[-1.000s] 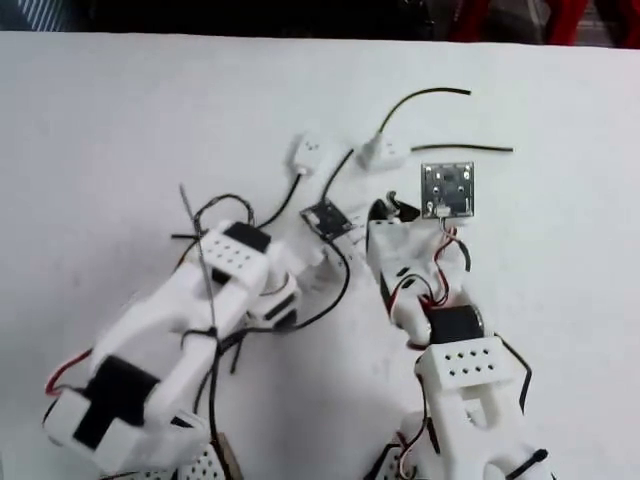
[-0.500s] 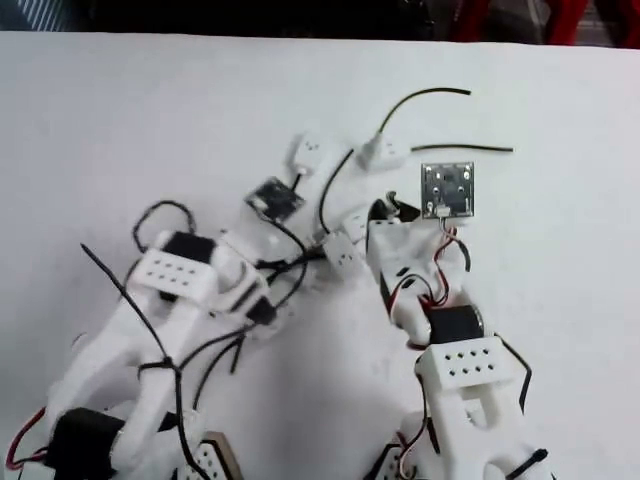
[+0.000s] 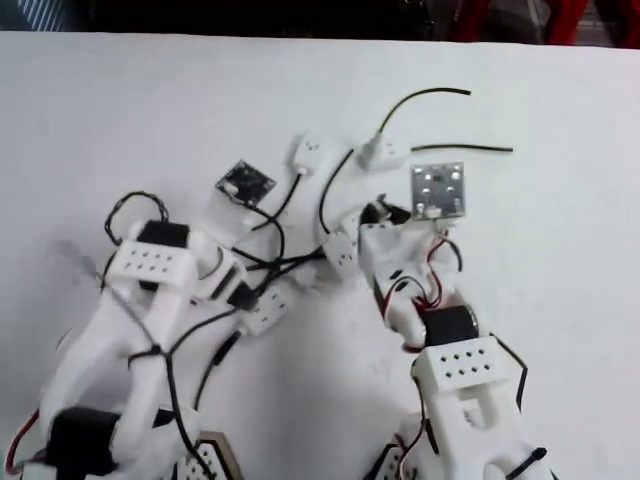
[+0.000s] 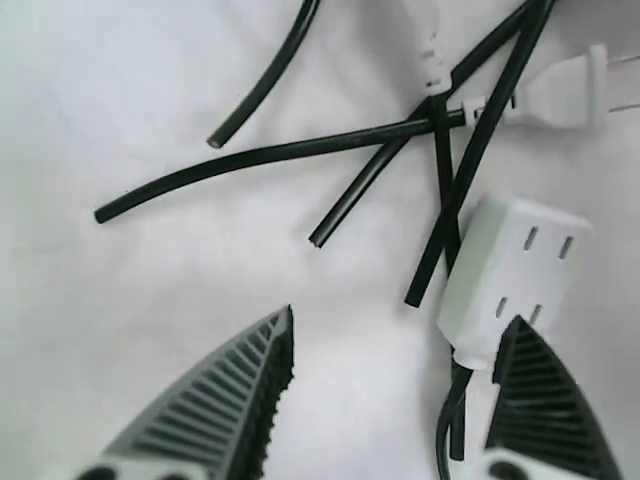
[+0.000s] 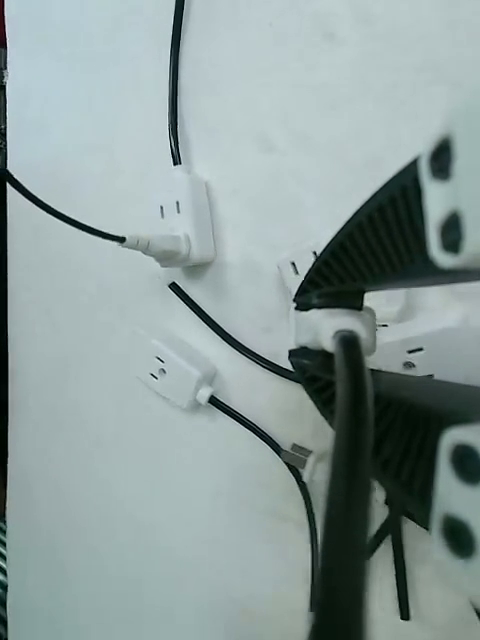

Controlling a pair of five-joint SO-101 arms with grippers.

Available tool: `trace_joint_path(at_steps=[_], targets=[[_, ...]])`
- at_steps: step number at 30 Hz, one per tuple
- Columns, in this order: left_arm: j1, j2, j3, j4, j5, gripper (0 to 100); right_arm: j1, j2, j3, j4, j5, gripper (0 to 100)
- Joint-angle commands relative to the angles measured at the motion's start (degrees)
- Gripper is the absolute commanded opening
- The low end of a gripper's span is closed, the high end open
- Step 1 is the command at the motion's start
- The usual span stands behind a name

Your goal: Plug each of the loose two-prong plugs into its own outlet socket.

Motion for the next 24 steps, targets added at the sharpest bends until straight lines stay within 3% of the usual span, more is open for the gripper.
trace_joint_path(at_steps=[1,8,11,15,18,24], targets=[[-1.63,-8.04,-2.81,3.16,-0.26,31,-4.26,-2.15,-0.44,2.15,-0.53,1.7],[-11.74,-16.31,1.93,3.6,-0.44,32,-14.64,-1.63,-0.44,8.13,-0.26,1.7],[-14.55,-17.63,7.82,0.44,-0.44,32,-19.47,-1.54,1.67,8.4,4.4,1.7],[-17.36,-17.45,16.62,-8.0,-0.44,32,-23.34,-1.63,6.59,3.74,9.67,1.7],[-17.71,-17.8,21.71,-12.4,-0.44,32,-24.4,-1.63,9.14,-0.13,8.62,1.7],[-19.82,-17.89,22.07,-13.19,-0.18,31,-27.38,-1.63,14.15,-8.57,7.03,1.7]])
